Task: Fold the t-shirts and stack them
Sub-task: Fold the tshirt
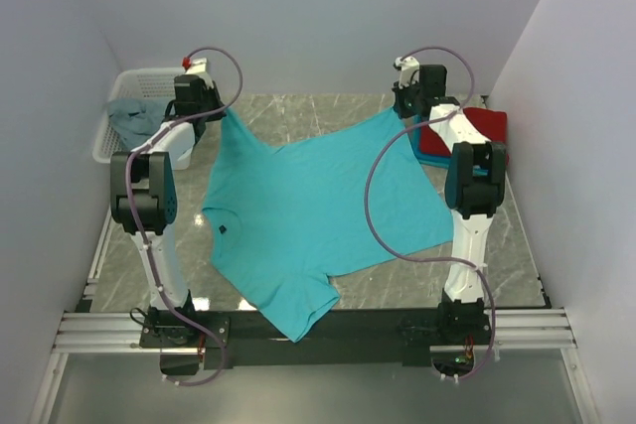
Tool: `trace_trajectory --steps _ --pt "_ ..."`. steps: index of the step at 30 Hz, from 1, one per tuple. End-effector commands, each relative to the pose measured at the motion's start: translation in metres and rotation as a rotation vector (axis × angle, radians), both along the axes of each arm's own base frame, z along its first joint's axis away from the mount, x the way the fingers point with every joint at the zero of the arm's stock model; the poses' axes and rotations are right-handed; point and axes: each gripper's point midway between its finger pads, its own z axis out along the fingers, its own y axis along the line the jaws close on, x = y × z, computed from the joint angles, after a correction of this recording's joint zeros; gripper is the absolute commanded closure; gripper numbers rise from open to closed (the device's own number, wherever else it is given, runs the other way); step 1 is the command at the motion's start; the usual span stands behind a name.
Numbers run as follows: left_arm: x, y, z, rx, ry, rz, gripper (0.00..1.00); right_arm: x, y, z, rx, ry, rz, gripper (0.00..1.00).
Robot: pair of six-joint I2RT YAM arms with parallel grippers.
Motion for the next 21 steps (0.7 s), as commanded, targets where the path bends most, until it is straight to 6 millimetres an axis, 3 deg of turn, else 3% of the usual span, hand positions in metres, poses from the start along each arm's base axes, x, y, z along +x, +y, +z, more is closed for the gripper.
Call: trace_trajectory --steps 1,7,10,11,13,15,16,18,19,21 --pt "0.014 0.0 0.026 0.026 -0.069 -0.038 1.0 0.022 0.002 0.036 0.007 -0.102 -0.024 1.0" --pt "0.004 -0.01 0.045 0.021 -0.097 -0.102 1.0 0.028 0.002 0.036 0.007 -0.133 -0.023 1.0" --pt "-0.011 -0.011 0.055 0.023 -0.099 -0.114 1.0 0.021 0.001 0.028 -0.008 -0.118 -0.01 1.0" --pt "-0.019 -0.012 0.048 0.022 -0.084 -0.119 1.0 0.021 0.001 0.035 -0.013 -0.143 -0.009 1.0" --pt "-0.029 -0.012 0.063 0.025 -0.113 -0.122 1.0 0.015 -0.003 0.029 -0.011 -0.131 -0.01 1.0" --pt "-0.04 -0.012 0.061 0.021 -0.102 -0.118 1.0 0.011 -0.005 0.034 -0.002 -0.136 -0.014 1.0" --pt "-0.045 -0.012 0.075 0.016 -0.13 -0.117 1.0 0.008 -0.005 0.03 0.002 -0.126 -0.013 1.0" --pt "-0.058 -0.013 0.075 0.001 -0.124 -0.117 1.0 0.006 -0.007 0.037 0.012 -0.135 -0.018 1.0" --pt "-0.065 -0.016 0.089 -0.016 -0.146 -0.124 1.0 0.003 -0.008 0.035 0.016 -0.13 -0.017 1.0" --pt "-0.08 -0.018 0.083 -0.04 -0.128 -0.124 1.0 0.0 -0.009 0.04 0.034 -0.131 -0.011 1.0"
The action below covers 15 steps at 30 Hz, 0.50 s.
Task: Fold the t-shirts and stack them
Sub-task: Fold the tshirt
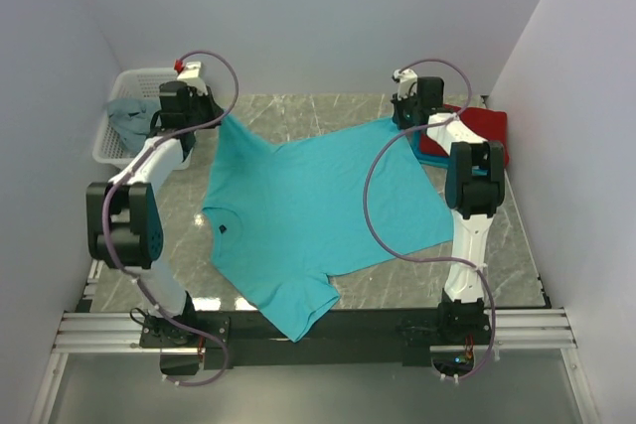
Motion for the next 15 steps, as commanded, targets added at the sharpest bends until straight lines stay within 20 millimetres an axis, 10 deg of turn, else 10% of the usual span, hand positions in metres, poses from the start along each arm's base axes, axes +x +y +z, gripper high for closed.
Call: trace_trajectory --steps 1,15 --pt "-0.025 -0.008 0.047 -0.065 -0.098 -0.031 1.0 0.004 -0.003 0.069 0.042 -0.141 0.008 1.0" --pt "-0.083 -0.01 0.053 -0.074 -0.053 -0.039 1.0 -0.014 -0.026 0.083 0.105 -0.156 -0.015 1.0"
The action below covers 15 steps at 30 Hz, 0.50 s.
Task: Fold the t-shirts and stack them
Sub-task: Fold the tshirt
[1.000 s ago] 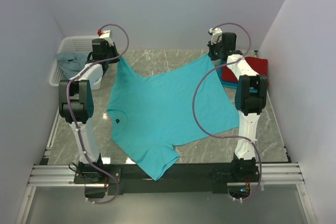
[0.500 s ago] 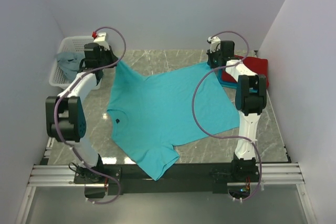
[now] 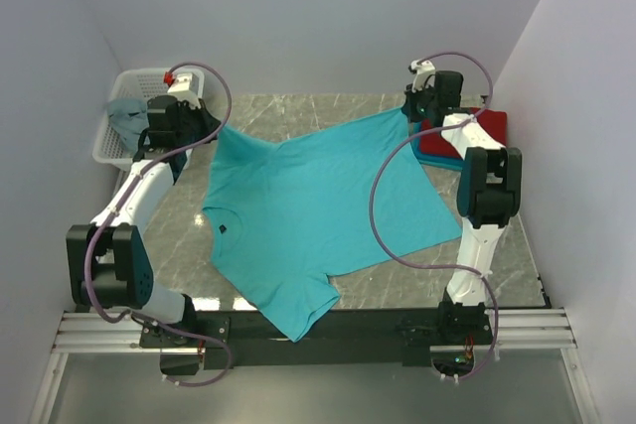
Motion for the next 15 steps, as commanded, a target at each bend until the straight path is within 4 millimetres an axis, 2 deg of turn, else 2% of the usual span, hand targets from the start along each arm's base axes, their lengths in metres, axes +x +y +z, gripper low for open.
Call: trace_trajectory --steps 1,6,8,12,15 --pt "-0.014 -0.003 0.018 -0.021 -0.028 -0.018 1.0 0.0 -0.014 0.033 0.031 -0.069 -0.018 1.0" --pt "-0.03 -0.006 0.03 -0.034 -0.055 -0.032 1.0 -0.002 -0.015 0.034 0.046 -0.061 -0.005 1.0" --pt "-0.039 -0.008 0.023 -0.042 -0.026 -0.04 1.0 -0.005 -0.015 0.032 0.047 -0.046 0.003 1.0" --pt "-0.053 -0.01 0.027 -0.049 -0.03 -0.052 1.0 -0.009 -0.017 0.03 0.048 -0.029 0.015 1.0" --pt "-0.06 -0.014 0.022 -0.063 -0.01 -0.07 1.0 -0.01 -0.018 0.029 0.043 -0.028 0.022 1.0"
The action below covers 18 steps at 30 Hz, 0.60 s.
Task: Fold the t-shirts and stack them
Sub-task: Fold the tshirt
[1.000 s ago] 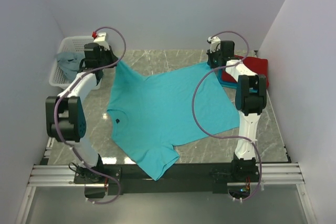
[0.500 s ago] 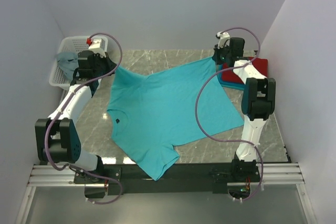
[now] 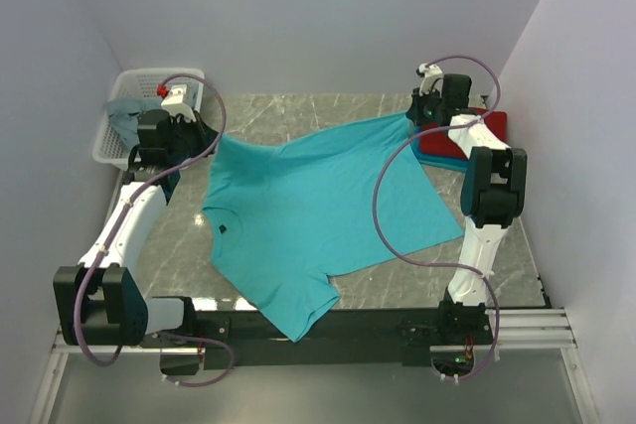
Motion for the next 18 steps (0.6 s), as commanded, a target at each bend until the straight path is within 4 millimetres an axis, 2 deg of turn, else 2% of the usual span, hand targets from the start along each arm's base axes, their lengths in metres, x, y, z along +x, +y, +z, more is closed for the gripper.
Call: trace_trajectory --steps 1,6,13,18 --pt "-0.013 -0.007 0.004 -0.029 -0.001 -0.036 1.0 -0.001 -0.002 0.038 -0.005 -0.074 0.022 1.0" --pt "-0.024 -0.008 0.005 -0.039 0.003 -0.04 1.0 -0.003 0.0 0.035 -0.008 -0.053 0.037 1.0" --pt "-0.038 -0.008 -0.01 -0.045 0.04 -0.038 1.0 -0.01 -0.008 0.036 -0.018 -0.063 0.021 1.0" --pt "-0.048 -0.012 -0.007 -0.06 0.04 -0.055 1.0 -0.012 -0.015 0.035 -0.02 -0.054 0.015 1.0"
